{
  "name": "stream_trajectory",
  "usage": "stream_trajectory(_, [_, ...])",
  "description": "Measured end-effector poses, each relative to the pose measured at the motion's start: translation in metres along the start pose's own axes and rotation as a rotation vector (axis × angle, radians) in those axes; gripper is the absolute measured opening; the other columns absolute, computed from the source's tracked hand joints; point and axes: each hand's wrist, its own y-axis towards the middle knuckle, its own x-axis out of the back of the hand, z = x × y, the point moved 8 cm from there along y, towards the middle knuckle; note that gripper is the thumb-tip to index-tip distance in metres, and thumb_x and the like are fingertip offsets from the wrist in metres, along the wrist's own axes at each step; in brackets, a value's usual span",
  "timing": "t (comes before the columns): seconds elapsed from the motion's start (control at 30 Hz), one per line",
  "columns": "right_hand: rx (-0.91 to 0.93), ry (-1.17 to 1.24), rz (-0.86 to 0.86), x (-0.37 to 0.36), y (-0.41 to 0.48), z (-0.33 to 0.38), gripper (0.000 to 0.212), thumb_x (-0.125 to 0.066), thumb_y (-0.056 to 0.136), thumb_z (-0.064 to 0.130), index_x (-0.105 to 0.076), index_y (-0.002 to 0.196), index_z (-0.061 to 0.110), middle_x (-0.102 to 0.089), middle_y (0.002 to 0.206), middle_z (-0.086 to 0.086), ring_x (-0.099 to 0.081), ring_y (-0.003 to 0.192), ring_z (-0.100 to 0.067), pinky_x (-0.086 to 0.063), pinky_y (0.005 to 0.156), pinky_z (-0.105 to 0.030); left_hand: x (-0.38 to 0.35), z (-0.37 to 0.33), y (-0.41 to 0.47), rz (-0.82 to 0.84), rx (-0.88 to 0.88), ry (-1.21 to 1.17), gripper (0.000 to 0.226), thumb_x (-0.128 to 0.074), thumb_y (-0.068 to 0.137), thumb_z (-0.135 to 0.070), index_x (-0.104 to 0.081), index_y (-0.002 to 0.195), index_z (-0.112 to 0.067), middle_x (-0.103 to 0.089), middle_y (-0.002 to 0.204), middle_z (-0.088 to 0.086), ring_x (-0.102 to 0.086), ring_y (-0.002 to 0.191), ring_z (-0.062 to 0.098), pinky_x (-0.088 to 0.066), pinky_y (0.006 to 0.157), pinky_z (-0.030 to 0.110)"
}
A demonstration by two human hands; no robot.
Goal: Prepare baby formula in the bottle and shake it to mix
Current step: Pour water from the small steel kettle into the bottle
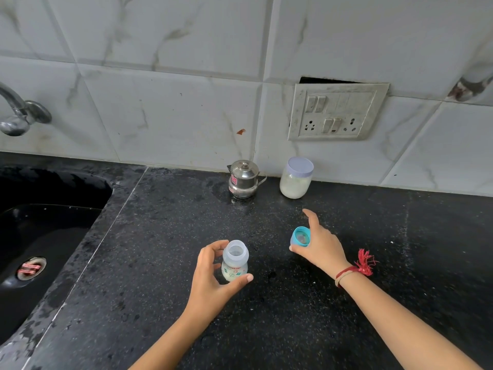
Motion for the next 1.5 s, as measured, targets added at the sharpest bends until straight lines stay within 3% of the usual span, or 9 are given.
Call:
stream_trajectory(0.2, [0.023,0.027,-0.028,0.021,0.015,0.015,0.11,-0.053,0.05,0.089,-0.023,0.141,0.034,-0.043,0.14,-0.002,-0.044,0.126,-0.026,-0.046,0.093,-0.047,-0.001,0.006,0.002,0.006,0.008,0.001,0.071,-0.084,0.057,-0.051,-0.048,0.117,-0.041,-0.05,0.121,-0.025,-0.05,0.116,0.0,-0.045,0.09,0.023])
stream_trajectory(0.4, [0.153,0.371,0.022,0.028,0.057,0.065,0.069,-0.068,0.077,0.052,-0.041,0.134,0.024,-0.046,0.134,-0.004,-0.046,0.123,-0.02,-0.037,0.093,-0.03,-0.003,0.017,0.004,0.029,0.026,0.035,0.07,-0.084,0.058,-0.052,-0.044,0.116,-0.047,-0.046,0.12,-0.032,-0.048,0.118,-0.003,-0.044,0.091,0.019])
stream_trajectory(0.57, [-0.071,0.956,0.062,0.013,0.106,0.079,0.033,-0.055,0.093,0.036,-0.055,0.117,0.014,-0.056,0.123,-0.006,-0.051,0.121,-0.024,-0.043,0.101,-0.037,-0.006,0.022,0.007,0.037,0.053,0.041,0.07,-0.083,0.06,-0.049,-0.044,0.117,-0.043,-0.047,0.123,-0.023,-0.047,0.117,-0.005,-0.045,0.092,0.022])
stream_trajectory(0.77, [-0.12,0.907,0.027,0.001,0.141,0.087,0.046,-0.043,0.097,0.041,-0.049,0.13,0.009,-0.051,0.134,-0.01,-0.047,0.124,-0.027,-0.036,0.108,-0.046,-0.006,0.026,0.01,0.03,0.088,0.03,0.07,-0.08,0.059,-0.054,-0.044,0.118,-0.044,-0.046,0.123,-0.027,-0.046,0.118,-0.006,-0.044,0.095,0.023])
stream_trajectory(0.9, [-0.176,0.866,0.083,-0.012,0.157,0.087,0.049,-0.041,0.097,0.046,-0.055,0.121,0.005,-0.056,0.124,-0.018,-0.052,0.115,-0.032,-0.045,0.092,-0.043,-0.004,0.027,0.013,0.018,0.092,0.047,0.066,-0.077,0.059,-0.056,-0.044,0.115,-0.046,-0.046,0.124,-0.027,-0.045,0.119,-0.007,-0.044,0.095,0.022])
stream_trajectory(0.97, [-0.163,0.855,0.074,-0.015,0.161,0.087,0.05,-0.046,0.094,0.046,-0.06,0.109,0.001,-0.06,0.106,-0.021,-0.058,0.093,-0.027,-0.046,0.07,-0.032,-0.004,0.027,0.013,0.021,0.086,0.055,0.064,-0.076,0.061,-0.056,-0.044,0.115,-0.046,-0.047,0.124,-0.026,-0.045,0.12,-0.006,-0.043,0.095,0.021])
stream_trajectory(1.07, [-0.159,0.87,0.051,-0.019,0.161,0.088,0.035,-0.053,0.092,0.044,-0.06,0.084,0.01,-0.056,0.088,-0.01,-0.044,0.064,-0.014,-0.035,0.051,-0.025,-0.005,0.029,0.012,0.032,0.094,0.05,0.062,-0.076,0.062,-0.055,-0.045,0.115,-0.044,-0.05,0.124,-0.025,-0.047,0.118,-0.004,-0.045,0.095,0.024])
stream_trajectory(1.33, [-0.281,1.165,0.143,-0.037,0.155,0.088,0.036,-0.054,0.093,0.03,-0.045,0.06,0.019,-0.038,0.054,0.004,-0.035,0.049,-0.008,-0.033,0.045,-0.02,-0.007,0.026,0.013,0.08,0.084,0.058,0.052,-0.072,0.068,-0.057,-0.048,0.114,-0.055,-0.052,0.12,-0.033,-0.05,0.118,-0.001,-0.044,0.093,0.022])
stream_trajectory(1.5, [-0.396,1.395,0.098,-0.044,0.142,0.08,0.028,-0.058,0.091,0.03,-0.055,0.066,0.019,-0.038,0.037,0.011,-0.031,0.042,-0.005,-0.031,0.044,-0.019,-0.007,0.022,0.012,0.094,0.081,0.051,0.049,-0.072,0.071,-0.055,-0.048,0.113,-0.06,-0.055,0.122,-0.033,-0.051,0.118,-0.003,-0.04,0.092,0.018])
